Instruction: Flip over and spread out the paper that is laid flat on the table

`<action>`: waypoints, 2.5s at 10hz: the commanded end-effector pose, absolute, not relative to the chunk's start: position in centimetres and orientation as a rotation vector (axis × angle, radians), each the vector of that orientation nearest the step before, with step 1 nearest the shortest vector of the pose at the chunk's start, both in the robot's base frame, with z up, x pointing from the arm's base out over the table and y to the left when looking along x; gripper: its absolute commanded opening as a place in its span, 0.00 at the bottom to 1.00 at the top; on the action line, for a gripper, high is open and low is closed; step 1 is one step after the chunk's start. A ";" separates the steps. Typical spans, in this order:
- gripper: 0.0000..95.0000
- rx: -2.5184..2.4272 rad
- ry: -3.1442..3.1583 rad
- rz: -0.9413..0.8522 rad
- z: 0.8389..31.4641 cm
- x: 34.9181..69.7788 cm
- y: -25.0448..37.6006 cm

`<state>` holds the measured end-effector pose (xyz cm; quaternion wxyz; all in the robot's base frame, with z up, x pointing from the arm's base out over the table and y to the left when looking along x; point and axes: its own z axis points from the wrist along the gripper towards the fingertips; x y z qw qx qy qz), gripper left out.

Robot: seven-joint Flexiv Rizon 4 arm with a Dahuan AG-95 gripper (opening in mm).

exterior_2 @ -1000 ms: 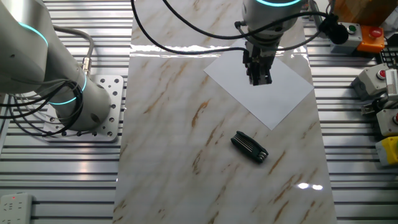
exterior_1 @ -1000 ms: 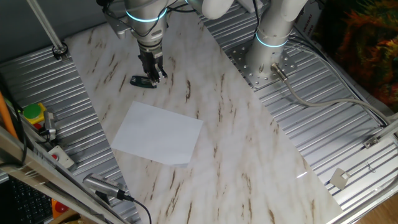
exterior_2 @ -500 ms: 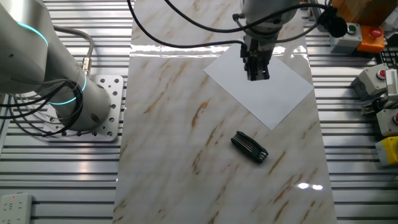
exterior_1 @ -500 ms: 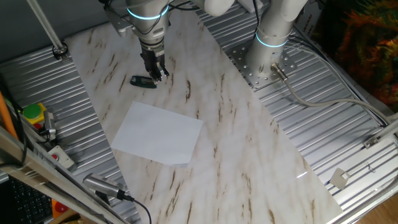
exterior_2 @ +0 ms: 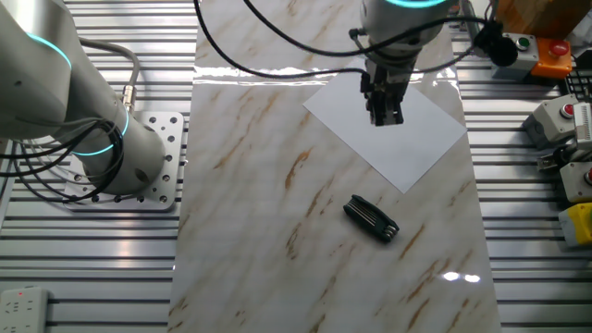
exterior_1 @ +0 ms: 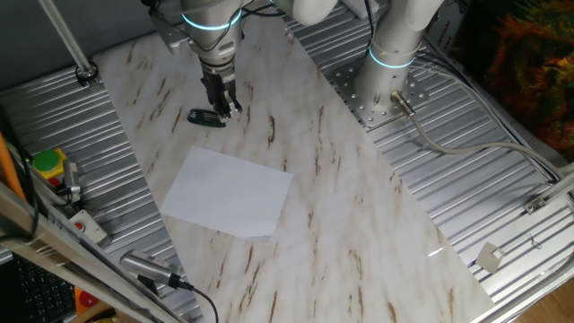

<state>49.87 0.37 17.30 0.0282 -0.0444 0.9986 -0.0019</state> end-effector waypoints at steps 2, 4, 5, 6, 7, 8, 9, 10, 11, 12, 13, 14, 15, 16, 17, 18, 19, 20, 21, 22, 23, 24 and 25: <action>0.00 -0.065 3.049 -0.010 10.5 52.5 6.5; 0.00 0.014 3.045 -0.025 7.2 54.0 14.3; 0.00 0.024 3.048 -0.019 7.7 55.2 15.4; 0.00 0.038 3.044 -0.012 8.0 55.8 16.4; 0.00 0.042 3.042 -0.010 8.2 56.2 16.8; 0.00 0.039 3.038 -0.007 8.2 56.3 17.0; 0.00 0.041 3.034 0.000 8.2 56.5 17.1; 0.00 0.041 3.035 0.003 8.2 56.6 17.2; 0.00 0.046 3.033 0.008 8.2 56.6 17.2; 0.00 0.044 3.034 0.009 8.2 56.6 17.2; 0.00 0.041 3.037 0.007 8.2 56.6 17.2; 0.00 0.040 3.038 0.008 8.2 56.6 17.2; 0.00 0.034 3.039 0.006 8.2 56.6 17.2; 0.00 0.032 3.043 0.005 8.2 56.6 17.2; 0.00 0.030 3.045 0.005 8.2 56.6 17.2; 0.00 0.028 3.046 0.006 8.2 56.6 17.2; 0.00 0.027 3.044 0.006 8.2 56.6 17.2; 0.00 0.026 3.043 0.002 8.3 56.6 17.2; 0.00 0.031 3.046 0.003 8.5 56.5 17.2; 0.00 0.029 3.045 0.007 8.5 56.5 17.2; 0.00 0.025 3.044 0.011 8.5 56.5 17.2; 0.00 0.014 3.036 0.009 8.5 56.5 17.2; 0.00 0.005 3.025 0.015 8.5 56.5 17.2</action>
